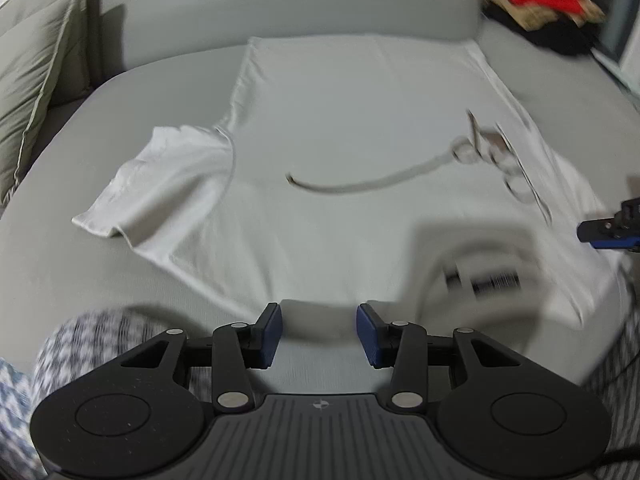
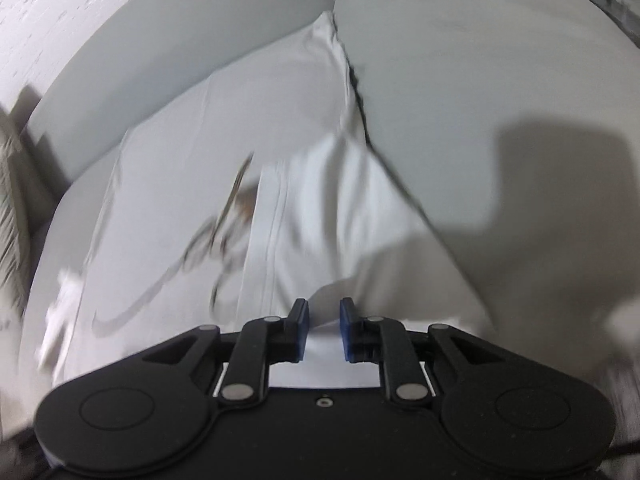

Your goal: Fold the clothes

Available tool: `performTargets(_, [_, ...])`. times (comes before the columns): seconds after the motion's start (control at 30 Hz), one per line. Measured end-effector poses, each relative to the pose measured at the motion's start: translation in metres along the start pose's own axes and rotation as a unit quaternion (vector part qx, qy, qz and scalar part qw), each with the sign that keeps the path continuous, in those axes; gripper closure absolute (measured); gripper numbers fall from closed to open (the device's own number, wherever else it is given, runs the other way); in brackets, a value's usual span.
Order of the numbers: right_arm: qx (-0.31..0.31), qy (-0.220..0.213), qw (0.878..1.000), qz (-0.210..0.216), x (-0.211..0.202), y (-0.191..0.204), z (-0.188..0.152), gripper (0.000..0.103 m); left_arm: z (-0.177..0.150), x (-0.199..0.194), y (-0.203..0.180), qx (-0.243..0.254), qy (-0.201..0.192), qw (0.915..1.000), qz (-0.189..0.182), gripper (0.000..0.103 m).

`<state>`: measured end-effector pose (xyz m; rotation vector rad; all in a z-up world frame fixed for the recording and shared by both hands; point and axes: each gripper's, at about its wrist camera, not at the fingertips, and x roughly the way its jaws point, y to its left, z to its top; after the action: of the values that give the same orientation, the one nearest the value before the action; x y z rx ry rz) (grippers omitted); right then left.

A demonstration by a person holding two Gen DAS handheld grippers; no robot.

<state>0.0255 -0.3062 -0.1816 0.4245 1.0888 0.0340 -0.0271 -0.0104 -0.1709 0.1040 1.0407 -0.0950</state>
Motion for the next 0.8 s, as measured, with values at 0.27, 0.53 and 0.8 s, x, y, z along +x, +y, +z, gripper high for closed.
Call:
performTargets(0.27, [-0.038, 0.0, 0.999, 0.038, -0.042, 0.013, -0.038, 0.072, -0.023, -0.034, 0.034, -0.061, -0.04, 0.9964, -0.042, 0.066])
performTargets(0.53, [-0.007, -0.004, 0.987, 0.159, -0.012, 0.04, -0.012, 0.054, -0.013, -0.037, 0.148, -0.262, -0.133, 0.9552, 0.032, 0.066])
performTargets(0.8, [0.062, 0.047, 0.979, 0.186, 0.009, 0.056, -0.022, 0.054, -0.011, 0.017, 0.232, -0.391, -0.092, 0.9157, 0.0, 0.07])
